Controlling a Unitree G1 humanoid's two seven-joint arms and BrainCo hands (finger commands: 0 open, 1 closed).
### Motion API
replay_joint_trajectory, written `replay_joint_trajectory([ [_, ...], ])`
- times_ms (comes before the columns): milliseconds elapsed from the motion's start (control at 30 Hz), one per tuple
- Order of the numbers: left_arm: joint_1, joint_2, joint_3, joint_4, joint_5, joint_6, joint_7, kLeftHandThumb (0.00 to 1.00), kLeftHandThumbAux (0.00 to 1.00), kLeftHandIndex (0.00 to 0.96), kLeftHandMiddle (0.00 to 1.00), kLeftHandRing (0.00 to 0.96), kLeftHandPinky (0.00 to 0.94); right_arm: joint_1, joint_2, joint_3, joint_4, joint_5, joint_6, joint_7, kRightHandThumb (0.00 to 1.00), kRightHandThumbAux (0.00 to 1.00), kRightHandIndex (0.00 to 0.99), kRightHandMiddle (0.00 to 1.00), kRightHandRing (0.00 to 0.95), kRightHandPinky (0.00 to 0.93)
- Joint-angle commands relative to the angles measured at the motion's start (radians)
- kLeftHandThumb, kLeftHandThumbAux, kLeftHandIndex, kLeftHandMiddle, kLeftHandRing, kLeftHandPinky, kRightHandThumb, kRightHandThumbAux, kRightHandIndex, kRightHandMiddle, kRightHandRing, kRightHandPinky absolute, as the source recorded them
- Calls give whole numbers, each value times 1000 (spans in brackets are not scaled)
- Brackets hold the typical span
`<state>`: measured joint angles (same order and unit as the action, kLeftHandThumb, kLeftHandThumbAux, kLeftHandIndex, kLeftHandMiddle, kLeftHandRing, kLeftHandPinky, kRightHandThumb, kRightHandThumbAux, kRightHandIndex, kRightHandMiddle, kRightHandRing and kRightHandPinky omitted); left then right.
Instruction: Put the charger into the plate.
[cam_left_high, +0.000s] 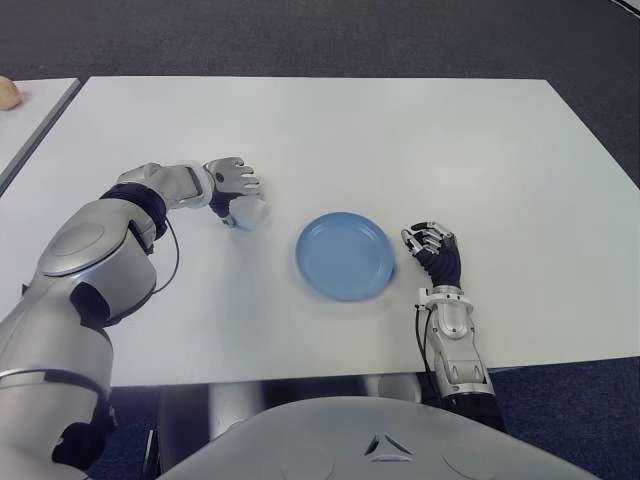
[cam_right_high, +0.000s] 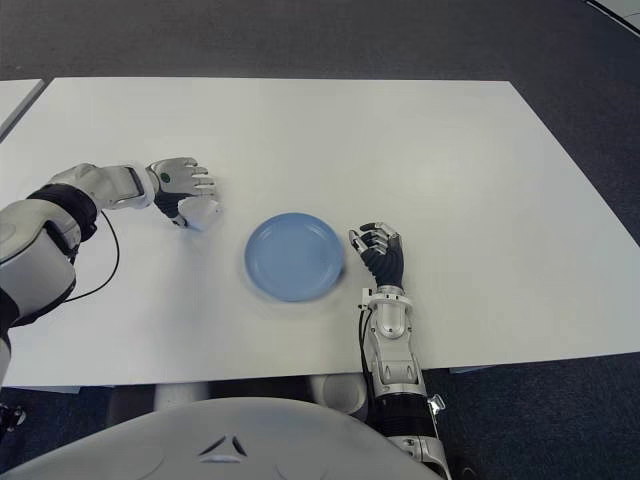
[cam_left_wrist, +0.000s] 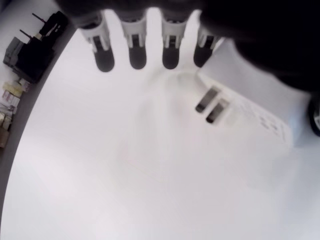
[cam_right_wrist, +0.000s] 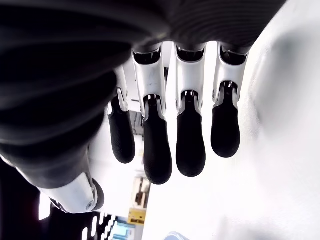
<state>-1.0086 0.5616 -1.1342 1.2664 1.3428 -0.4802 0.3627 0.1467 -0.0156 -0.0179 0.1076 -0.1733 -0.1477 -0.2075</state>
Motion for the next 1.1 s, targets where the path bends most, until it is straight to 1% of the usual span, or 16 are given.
replay_joint_trajectory([
  [33, 26, -41, -8, 18, -6, -7, -22, 412, 328, 0, 0, 0, 0, 8, 6, 5, -7, -10, 23, -5, 705, 731, 431, 632, 632, 626],
  [233, 26, -63, 1, 36, -19, 7, -37, 412, 312, 0, 0, 0, 0, 11, 7, 6, -14, -11, 28, -8, 705, 731, 431, 623, 624, 609],
  [567, 31, -79, 4, 52, -24, 20, -30, 392, 296, 0, 0, 0, 0, 15, 11, 7, -20, -9, 23, -13, 705, 731, 431, 623, 627, 617],
  [933, 30, -84, 10, 60, -37, 18, -36, 405, 316, 0, 0, 0, 0, 15, 12, 6, -21, -8, 15, -15, 705, 731, 430, 622, 627, 619],
  [1000, 28, -85, 8, 61, -37, 18, -42, 395, 336, 0, 10, 0, 27, 14, 11, 6, -21, -9, 16, -15, 705, 731, 430, 622, 627, 619],
  [1033, 27, -85, 7, 62, -37, 17, -44, 396, 345, 6, 27, 19, 56, 14, 11, 6, -21, -9, 17, -15, 705, 731, 430, 622, 627, 619],
  [1067, 29, -84, 9, 62, -41, 17, -40, 397, 357, 15, 52, 48, 100, 14, 12, 6, -21, -8, 15, -15, 705, 731, 430, 622, 627, 618],
  [1100, 31, -84, 10, 62, -44, 16, -38, 411, 377, 55, 100, 103, 167, 14, 12, 6, -21, -8, 14, -15, 705, 731, 431, 623, 627, 619],
])
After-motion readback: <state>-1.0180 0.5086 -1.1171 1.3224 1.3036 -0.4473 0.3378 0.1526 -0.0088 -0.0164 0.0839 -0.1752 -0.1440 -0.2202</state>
